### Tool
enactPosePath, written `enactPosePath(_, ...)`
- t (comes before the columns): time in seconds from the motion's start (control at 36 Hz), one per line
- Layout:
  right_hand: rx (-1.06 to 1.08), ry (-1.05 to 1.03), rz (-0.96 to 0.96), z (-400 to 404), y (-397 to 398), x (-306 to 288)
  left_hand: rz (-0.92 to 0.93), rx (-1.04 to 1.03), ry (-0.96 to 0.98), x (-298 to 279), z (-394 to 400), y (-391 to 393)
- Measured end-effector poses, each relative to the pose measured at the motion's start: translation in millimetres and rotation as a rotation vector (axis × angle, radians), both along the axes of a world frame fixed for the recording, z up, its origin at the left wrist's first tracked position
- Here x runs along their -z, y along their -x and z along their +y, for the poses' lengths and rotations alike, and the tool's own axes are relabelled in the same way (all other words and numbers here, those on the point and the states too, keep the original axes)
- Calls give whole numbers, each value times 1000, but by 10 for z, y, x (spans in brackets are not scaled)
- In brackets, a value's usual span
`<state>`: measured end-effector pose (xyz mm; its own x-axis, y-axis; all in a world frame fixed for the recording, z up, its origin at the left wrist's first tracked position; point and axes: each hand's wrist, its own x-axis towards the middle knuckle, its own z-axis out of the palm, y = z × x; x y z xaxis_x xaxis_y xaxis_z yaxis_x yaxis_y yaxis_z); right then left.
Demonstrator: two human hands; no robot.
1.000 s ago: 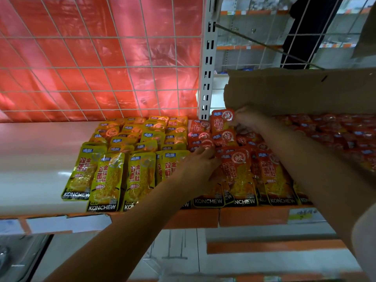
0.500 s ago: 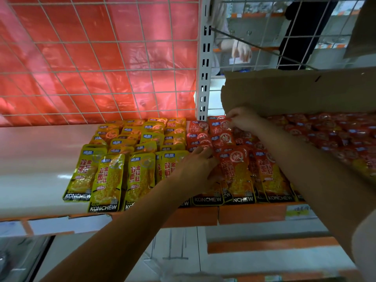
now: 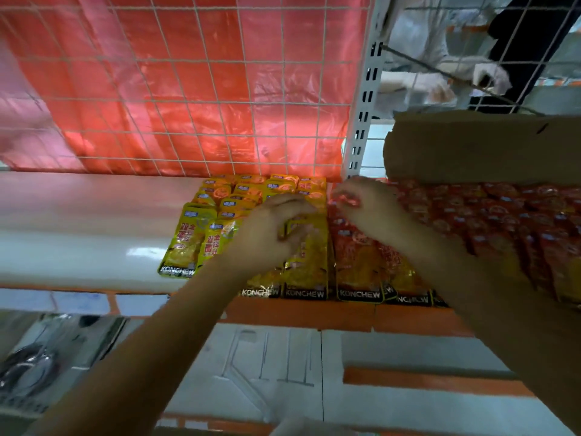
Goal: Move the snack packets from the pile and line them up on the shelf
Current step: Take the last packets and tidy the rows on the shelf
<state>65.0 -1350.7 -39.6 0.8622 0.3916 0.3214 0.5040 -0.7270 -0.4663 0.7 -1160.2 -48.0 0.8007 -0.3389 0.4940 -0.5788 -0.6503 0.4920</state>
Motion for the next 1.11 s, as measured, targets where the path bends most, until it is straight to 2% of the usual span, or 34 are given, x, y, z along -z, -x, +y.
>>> enactPosePath(0.08,-126,60,-9,260,198,94,35,-80,-30,80,306,94)
enactPosePath(0.19,-150,140,15,480,398,146,109,-190,-127,271,722,244)
enactPosePath(0.31,-166,387,112,487,528,171,101,-157,-284,486,965,319)
enactPosePath(0.42,-136,635,142,447,592,289,280,-176,-258,567,1025,352)
enactPosePath(0.47,-115,635,149,426,605,338,287,-169,-251,594,1010,347)
enactPosePath(0.58,-110,510,41,390,646,410,272,-169,-241,607,982,350)
enactPosePath(0.69,-75,554,-31,381,709,389,287,-172,-246,592,969,357)
enactPosePath(0.81,-63,565,-8,401,756,386,299,-175,-292,577,945,354)
enactPosePath(0.92,-14,624,127,396,788,367,298,-160,-276,567,959,363)
enactPosePath(1.11,29,548,114,488,906,299,261,-137,-297,482,1023,376)
